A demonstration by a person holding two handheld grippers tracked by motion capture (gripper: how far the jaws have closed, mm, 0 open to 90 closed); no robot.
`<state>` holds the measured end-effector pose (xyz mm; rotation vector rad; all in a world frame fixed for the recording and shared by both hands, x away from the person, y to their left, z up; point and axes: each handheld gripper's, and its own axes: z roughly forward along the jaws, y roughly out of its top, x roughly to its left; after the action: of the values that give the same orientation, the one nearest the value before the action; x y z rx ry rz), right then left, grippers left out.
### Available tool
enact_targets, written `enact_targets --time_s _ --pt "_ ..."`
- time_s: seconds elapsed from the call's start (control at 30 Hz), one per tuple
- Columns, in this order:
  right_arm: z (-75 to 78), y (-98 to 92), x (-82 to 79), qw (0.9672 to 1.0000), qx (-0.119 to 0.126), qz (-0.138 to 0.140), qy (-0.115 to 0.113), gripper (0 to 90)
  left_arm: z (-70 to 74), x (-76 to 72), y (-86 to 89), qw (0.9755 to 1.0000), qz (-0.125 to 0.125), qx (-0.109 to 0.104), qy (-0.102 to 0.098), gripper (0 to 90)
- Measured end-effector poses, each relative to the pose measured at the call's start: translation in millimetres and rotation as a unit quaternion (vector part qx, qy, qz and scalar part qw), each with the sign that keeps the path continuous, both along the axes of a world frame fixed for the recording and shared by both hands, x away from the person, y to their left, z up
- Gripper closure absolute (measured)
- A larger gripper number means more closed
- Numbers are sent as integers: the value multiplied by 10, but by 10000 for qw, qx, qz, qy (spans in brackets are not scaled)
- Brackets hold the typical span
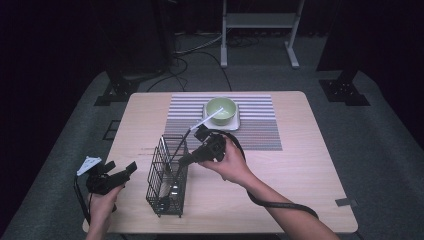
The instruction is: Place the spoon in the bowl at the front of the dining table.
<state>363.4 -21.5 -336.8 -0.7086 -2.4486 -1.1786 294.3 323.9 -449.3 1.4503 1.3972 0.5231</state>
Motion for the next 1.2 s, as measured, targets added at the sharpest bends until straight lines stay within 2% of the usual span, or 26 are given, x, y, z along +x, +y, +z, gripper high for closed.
enact_targets --time_s 1.2 --pt "331 -209 76 9989 356 -291 71 891 0 0 10 10000 -15 31 21 10"
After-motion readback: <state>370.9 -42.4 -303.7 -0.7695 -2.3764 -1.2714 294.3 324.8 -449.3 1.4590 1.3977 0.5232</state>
